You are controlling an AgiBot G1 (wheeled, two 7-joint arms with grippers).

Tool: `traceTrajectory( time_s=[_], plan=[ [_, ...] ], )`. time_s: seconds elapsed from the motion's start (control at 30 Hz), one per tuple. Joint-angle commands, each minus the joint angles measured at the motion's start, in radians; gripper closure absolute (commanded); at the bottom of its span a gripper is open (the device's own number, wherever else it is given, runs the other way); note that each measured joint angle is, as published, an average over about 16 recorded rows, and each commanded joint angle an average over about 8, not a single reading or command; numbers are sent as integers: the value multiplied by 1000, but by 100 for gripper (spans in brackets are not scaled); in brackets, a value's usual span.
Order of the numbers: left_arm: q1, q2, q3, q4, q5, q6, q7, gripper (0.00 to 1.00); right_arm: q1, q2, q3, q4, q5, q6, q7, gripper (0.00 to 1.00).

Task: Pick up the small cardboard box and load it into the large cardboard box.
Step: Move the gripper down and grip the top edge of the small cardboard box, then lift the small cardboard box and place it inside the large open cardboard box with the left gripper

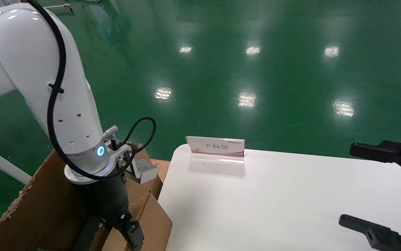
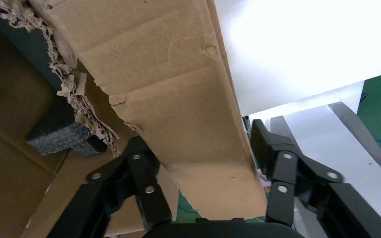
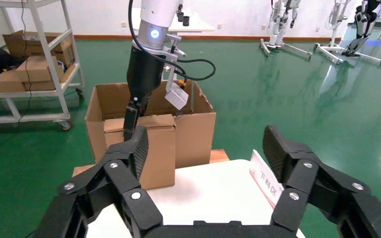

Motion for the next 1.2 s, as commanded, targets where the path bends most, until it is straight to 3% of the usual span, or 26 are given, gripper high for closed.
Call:
traceTrajectory(
  time_s=[0.03,0.7,1.2],
  plan=[
    [0,0,0,0,0,0,0,100,0,0,0,0,0,0,0,0],
    [-24,1,-28,-2,16,7,2,100,0,0,0,0,0,0,0,0],
    [-255,-22,-185,-59,128,64,40,100,0,0,0,0,0,0,0,0]
  ],
)
